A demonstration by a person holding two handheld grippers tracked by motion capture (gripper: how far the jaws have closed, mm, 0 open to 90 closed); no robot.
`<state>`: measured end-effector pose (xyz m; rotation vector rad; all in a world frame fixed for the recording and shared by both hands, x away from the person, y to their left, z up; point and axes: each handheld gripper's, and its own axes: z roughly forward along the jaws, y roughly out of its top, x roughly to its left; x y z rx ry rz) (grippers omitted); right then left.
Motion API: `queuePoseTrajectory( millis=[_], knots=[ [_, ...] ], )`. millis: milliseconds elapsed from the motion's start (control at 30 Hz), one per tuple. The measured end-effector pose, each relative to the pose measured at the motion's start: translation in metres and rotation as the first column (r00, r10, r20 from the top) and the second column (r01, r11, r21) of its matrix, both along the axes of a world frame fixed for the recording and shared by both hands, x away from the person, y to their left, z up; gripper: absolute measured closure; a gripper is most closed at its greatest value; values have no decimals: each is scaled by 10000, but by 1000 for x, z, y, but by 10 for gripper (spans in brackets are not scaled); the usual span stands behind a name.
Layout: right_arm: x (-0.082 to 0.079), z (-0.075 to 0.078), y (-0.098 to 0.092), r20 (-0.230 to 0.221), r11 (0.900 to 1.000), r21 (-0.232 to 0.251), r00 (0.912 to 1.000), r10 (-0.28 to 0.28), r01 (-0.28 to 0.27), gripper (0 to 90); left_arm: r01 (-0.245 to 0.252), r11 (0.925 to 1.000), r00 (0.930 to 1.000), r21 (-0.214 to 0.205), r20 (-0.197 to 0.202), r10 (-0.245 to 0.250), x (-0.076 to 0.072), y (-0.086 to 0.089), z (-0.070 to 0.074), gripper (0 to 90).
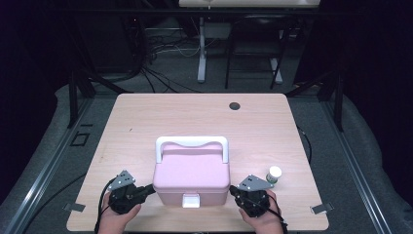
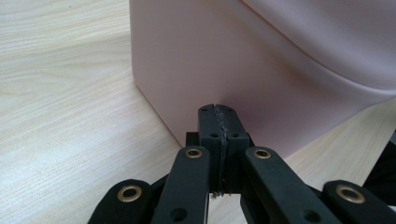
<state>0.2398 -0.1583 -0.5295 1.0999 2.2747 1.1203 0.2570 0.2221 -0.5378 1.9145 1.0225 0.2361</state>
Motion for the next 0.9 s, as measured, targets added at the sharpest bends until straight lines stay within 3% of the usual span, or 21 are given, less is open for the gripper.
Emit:
queuePoseTrajectory(
  millis=[333,433,567,667,900],
  knots=[
    [1,-2,-3,-253,9994,340,9997,21,-12,893,120,9995,9997,-298,-192,-126,2,3,-1,897],
    [4,-3,-6,-303,9993,364,9995,-69,80,804,-140,9995,9995,-273,-281,132,7,6,-2,797],
    [8,-5,-9,-232,9987,481,9996,-128,139,759,-192,9976,9993,-661,-331,170,11,10,-3,704],
    [10,-5,-9,-51,9994,284,9998,-200,202,711,-109,9989,9995,-459,-310,95,15,11,-3,665],
    [19,-7,-14,57,9978,550,9993,-374,370,592,-237,9989,9993,-412,-316,224,22,14,-4,588]
  ],
)
